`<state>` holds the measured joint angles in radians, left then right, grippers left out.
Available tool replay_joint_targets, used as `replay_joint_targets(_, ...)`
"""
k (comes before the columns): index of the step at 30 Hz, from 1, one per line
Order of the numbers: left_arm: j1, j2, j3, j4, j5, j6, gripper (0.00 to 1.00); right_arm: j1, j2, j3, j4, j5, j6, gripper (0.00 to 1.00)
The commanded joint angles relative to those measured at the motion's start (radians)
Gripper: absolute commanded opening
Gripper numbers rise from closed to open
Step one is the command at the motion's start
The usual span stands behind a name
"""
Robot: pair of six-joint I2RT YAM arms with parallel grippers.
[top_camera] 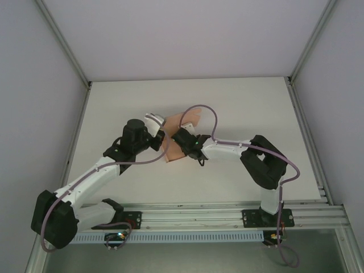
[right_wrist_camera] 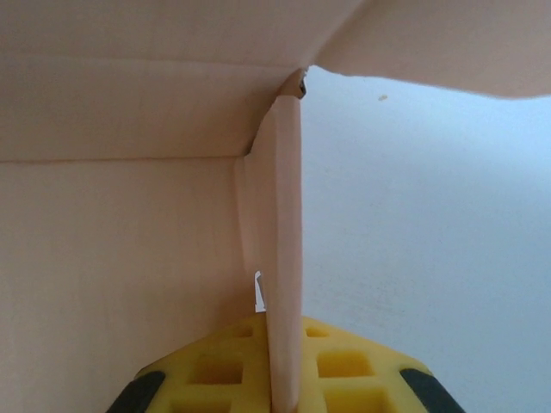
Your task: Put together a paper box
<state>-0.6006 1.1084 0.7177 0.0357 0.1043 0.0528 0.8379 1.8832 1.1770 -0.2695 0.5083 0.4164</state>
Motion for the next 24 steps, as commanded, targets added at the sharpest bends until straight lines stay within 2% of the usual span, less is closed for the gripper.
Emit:
replay_joint_targets(1, -0.013, -0.077, 0.021, 0.116, 0.039, -0.04, 0.0, -0.053, -0.045, -0.104, 0.044, -0.091, -0.024, 0.15)
replay_joint_targets(5, -0.012, -0.078, -0.033, 0.124, 0.079, -0.048, 0.0, -0.084, -0.166, -0.161, 0.195, -0.275, -0.038, 0.29)
replay_joint_targets(7, -0.014, -0.076, -0.071, 0.144, 0.112, -0.052, 0.0, -0.095, -0.223, -0.179, 0.238, -0.354, -0.043, 0.48)
replay_joint_targets(12, -0.016, -0.077, -0.142, 0.196, 0.133, -0.069, 0.0, -0.096, -0.342, -0.228, 0.27, -0.424, -0.059, 0.81)
replay_joint_targets(16, -0.016, -0.089, -0.169, 0.213, 0.136, -0.07, 0.0, -0.097, -0.433, -0.302, 0.28, -0.429, -0.088, 0.92)
replay_joint_targets(19, -0.019, -0.094, -0.183, 0.219, 0.152, -0.046, 0.0, -0.1, -0.475, -0.344, 0.258, -0.374, -0.094, 1.0)
replay_joint_targets(24, -0.018, -0.102, -0.223, 0.276, 0.185, -0.017, 0.0, -0.109, -0.547, -0.401, 0.188, -0.293, -0.064, 1.0)
